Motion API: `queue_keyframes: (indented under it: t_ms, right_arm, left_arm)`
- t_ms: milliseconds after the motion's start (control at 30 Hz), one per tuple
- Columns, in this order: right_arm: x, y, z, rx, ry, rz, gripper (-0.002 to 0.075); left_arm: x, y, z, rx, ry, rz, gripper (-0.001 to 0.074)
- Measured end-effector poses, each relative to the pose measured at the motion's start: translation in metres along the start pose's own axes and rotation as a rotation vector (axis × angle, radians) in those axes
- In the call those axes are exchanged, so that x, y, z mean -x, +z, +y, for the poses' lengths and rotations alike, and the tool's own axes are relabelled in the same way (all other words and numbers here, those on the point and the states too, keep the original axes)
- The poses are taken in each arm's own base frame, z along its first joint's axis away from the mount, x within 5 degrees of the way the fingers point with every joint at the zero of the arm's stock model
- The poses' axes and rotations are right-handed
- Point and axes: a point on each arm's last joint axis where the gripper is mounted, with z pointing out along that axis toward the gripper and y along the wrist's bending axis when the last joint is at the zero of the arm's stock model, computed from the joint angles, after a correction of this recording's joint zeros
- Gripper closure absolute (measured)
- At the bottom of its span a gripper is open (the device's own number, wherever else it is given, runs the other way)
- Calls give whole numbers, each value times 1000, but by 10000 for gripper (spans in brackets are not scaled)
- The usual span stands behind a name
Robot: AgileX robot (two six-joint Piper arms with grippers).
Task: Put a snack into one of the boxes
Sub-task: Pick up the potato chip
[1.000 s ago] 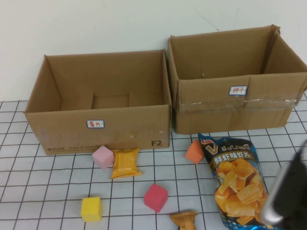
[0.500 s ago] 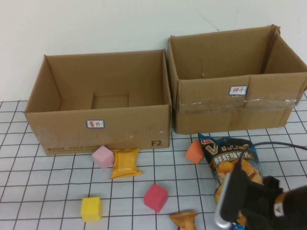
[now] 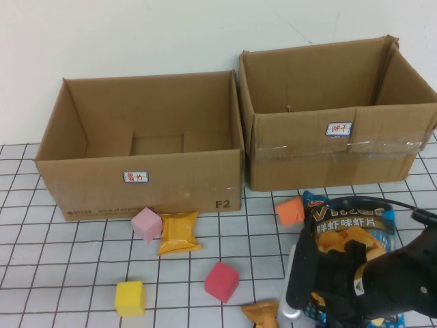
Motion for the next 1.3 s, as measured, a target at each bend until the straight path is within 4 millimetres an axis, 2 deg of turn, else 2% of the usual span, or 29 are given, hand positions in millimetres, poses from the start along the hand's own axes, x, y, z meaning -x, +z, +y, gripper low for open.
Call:
queue_keyframes:
  t_ms: [133, 233, 433, 533, 700, 900, 1000, 1133, 1200, 1267, 1300]
  right_arm:
    - [-1, 2, -2, -16, -72, 18, 73]
    - [-2, 2, -3, -29, -122, 29, 180]
    - [-4, 2, -4, -35, -186, 56, 583]
    - [-5, 1, -4, -34, -205, 71, 676]
    - [-9, -2, -4, -22, -245, 121, 711]
    - [-2, -30, -8, -89, -242, 54, 716]
    - [0, -43, -10, -122, -200, 15, 718]
    - [-1, -48, -9, -121, -106, 20, 715]
    - [-2, -48, -9, -117, -63, 25, 687]
    - [-2, -48, -9, -118, -18, 22, 612]
    - [-2, -48, -9, -118, 17, 20, 549]
  left_arm:
    - [1, 0, 0, -5, -6, -13, 737]
    - [1, 0, 0, -5, -6, -13, 737]
    - [1, 0, -1, -7, -9, -14, 737]
    - [1, 0, -1, -7, -9, -14, 737]
    - [1, 0, -1, -7, -9, -14, 737]
    - [1, 0, -1, -7, -9, -14, 737]
    - [1, 0, -1, -7, -9, -14, 737]
    - [1, 0, -1, -7, -11, -14, 737]
    - [1, 0, -1, -8, -11, -13, 737]
    - [1, 0, -1, -9, -11, -13, 737]
    - [1, 0, -1, -11, -11, -13, 737]
